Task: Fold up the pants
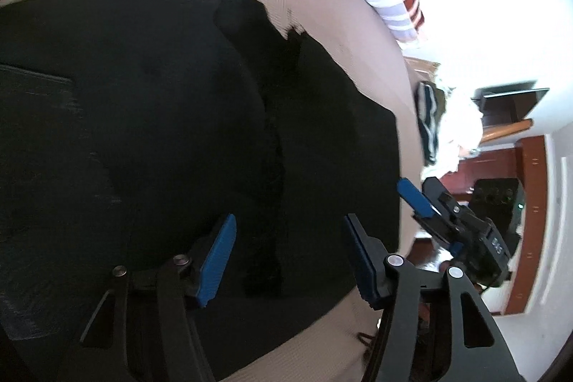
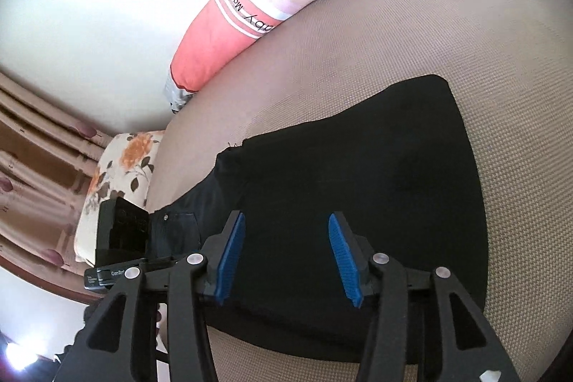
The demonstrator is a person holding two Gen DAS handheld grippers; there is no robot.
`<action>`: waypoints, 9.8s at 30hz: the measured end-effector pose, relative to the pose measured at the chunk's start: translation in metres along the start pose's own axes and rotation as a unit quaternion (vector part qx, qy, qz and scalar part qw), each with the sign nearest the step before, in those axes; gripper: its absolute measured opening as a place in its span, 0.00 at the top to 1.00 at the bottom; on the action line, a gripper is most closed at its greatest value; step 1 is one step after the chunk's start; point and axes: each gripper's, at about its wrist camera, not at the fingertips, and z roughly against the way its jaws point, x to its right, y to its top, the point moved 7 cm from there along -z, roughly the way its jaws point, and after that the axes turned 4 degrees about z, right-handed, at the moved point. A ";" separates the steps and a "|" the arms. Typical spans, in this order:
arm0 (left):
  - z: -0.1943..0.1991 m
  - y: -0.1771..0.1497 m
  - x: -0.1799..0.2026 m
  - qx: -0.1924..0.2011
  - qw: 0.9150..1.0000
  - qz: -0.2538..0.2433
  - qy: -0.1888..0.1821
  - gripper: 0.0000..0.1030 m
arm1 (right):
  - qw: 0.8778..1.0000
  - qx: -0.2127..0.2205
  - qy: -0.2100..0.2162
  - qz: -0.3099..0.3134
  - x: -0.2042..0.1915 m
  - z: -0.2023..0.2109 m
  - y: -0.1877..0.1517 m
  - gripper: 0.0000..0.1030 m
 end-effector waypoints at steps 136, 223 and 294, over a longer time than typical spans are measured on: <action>0.219 0.026 -0.217 0.084 0.992 0.056 -0.076 0.43 | 0.974 -0.077 -0.159 0.139 -0.090 -0.075 -0.046 0.45; 0.102 -0.005 -0.051 0.171 0.948 -0.084 0.255 0.35 | 0.997 -0.073 0.003 -0.015 0.029 -0.011 -0.023 0.38; 0.007 -0.030 0.003 0.122 0.945 -0.156 0.261 0.35 | 0.987 -0.042 -0.153 0.020 0.047 0.056 -0.035 0.76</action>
